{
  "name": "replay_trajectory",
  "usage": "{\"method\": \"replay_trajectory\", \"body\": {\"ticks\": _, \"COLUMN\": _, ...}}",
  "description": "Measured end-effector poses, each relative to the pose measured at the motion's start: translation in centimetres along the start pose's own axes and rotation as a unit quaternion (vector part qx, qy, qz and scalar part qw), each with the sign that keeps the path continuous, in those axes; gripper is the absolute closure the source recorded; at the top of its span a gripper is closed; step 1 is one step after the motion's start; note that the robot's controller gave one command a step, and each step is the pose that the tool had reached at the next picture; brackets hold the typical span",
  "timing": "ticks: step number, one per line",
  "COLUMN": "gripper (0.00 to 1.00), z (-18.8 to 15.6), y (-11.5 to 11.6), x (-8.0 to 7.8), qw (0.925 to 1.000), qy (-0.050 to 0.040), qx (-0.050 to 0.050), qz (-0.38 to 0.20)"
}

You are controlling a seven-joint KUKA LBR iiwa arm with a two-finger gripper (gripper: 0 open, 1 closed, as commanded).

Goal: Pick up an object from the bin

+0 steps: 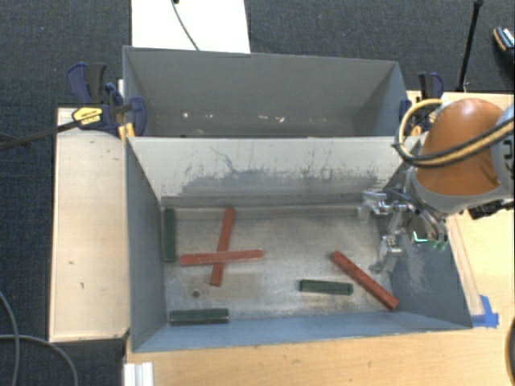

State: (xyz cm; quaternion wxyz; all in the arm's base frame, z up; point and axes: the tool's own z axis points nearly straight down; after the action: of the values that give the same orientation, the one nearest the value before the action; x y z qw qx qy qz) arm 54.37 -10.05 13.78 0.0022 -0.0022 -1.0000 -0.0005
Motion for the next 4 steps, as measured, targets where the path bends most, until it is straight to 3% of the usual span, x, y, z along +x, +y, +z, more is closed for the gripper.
{"method": "replay_trajectory", "body": {"ticks": 1, "gripper": 0.00, "z": 6.89, "y": 3.55, "x": 3.65, "qw": 0.9998, "qy": 0.0004, "qx": 0.000, "qz": -0.020}}
{"method": "replay_trajectory", "body": {"ticks": 2, "gripper": 1.00, "z": 6.21, "y": 3.35, "x": 3.08, "qw": 0.9998, "qy": -0.0081, "qx": 0.001, "qz": -0.020}}
{"method": "replay_trajectory", "body": {"ticks": 3, "gripper": 0.00, "z": 6.49, "y": 3.36, "x": 3.31, "qw": 0.9998, "qy": -0.0046, "qx": 0.001, "qz": -0.022}}
{"method": "replay_trajectory", "body": {"ticks": 4, "gripper": 1.00, "z": 6.21, "y": 3.33, "x": 3.09, "qw": 0.9997, "qy": -0.0080, "qx": 0.001, "qz": -0.023}}
